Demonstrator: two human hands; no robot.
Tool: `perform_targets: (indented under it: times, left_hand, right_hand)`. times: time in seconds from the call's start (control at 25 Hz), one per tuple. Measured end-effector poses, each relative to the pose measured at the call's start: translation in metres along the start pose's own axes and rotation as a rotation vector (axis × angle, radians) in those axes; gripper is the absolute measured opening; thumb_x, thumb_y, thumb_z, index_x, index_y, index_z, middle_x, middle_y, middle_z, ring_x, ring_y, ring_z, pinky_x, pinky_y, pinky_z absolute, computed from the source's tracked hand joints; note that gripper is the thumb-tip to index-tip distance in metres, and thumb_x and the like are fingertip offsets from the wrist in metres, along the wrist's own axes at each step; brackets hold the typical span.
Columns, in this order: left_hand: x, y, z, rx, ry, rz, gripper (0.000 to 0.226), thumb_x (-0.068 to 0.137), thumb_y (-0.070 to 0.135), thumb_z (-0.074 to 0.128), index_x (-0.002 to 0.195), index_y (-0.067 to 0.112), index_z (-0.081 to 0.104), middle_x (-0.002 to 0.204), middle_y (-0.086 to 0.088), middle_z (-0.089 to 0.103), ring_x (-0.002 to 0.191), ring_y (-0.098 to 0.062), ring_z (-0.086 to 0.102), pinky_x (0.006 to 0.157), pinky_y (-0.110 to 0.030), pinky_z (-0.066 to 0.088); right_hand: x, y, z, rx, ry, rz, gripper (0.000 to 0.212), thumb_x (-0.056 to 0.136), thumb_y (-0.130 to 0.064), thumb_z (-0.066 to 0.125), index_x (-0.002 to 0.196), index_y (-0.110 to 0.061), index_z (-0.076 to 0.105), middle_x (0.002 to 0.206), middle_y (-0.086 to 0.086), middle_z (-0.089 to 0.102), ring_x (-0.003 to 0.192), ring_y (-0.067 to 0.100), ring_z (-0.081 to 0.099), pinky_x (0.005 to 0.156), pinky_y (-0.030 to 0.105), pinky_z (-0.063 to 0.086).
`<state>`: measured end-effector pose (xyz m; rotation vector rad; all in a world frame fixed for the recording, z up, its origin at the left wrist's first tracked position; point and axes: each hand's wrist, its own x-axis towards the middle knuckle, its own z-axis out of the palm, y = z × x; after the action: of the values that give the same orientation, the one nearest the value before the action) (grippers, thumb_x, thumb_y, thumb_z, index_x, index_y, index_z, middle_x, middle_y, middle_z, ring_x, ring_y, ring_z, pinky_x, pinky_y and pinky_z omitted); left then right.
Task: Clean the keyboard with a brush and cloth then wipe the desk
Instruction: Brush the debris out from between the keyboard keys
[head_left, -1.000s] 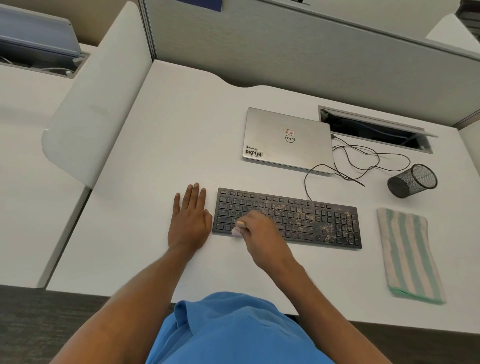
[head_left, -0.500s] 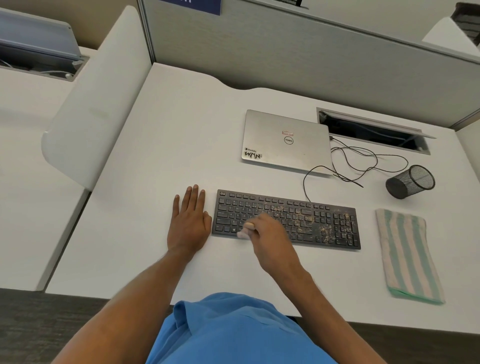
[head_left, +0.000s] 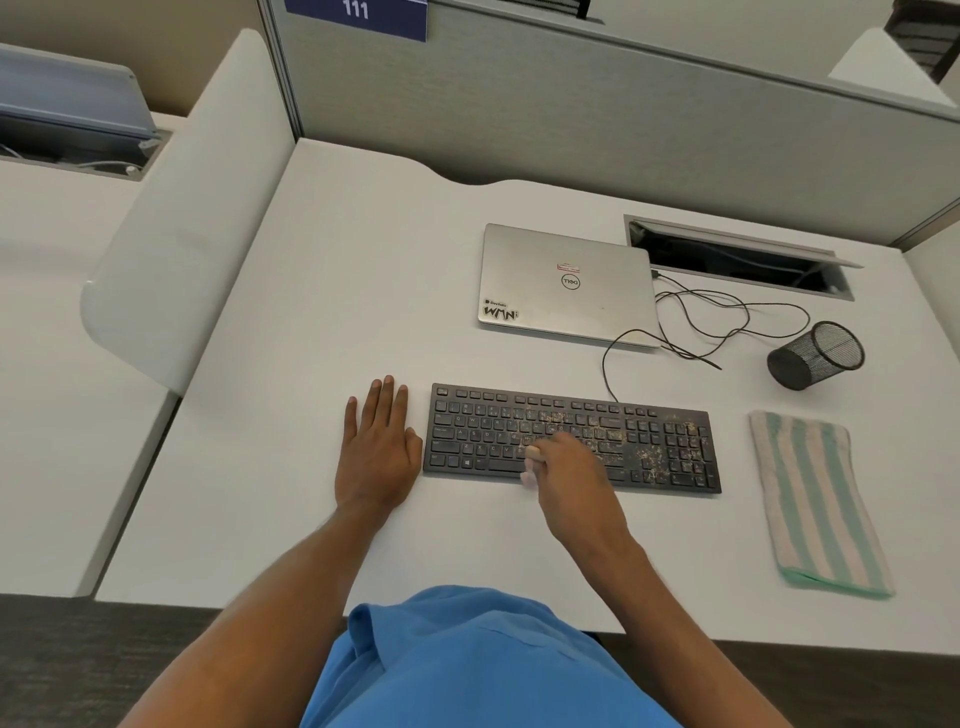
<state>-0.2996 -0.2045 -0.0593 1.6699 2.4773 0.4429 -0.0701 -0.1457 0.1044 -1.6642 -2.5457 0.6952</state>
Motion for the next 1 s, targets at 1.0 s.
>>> perform_targets:
  times: [1.0]
  left_hand:
    - [-0.001,0.001,-0.001,-0.001,-0.003,0.002,0.067,0.101,0.032,0.028,0.164,0.009,0.033,0.174,-0.011,0.024,0.163,-0.025,0.017,0.132,-0.052,0.009]
  right_hand:
    - [0.027,0.01,0.001,0.197,-0.008,0.002,0.024,0.099,-0.001,0.051,0.078,-0.013,0.054,0.083,-0.004,0.051,0.073,0.007,0.057,0.079,0.045,0.06]
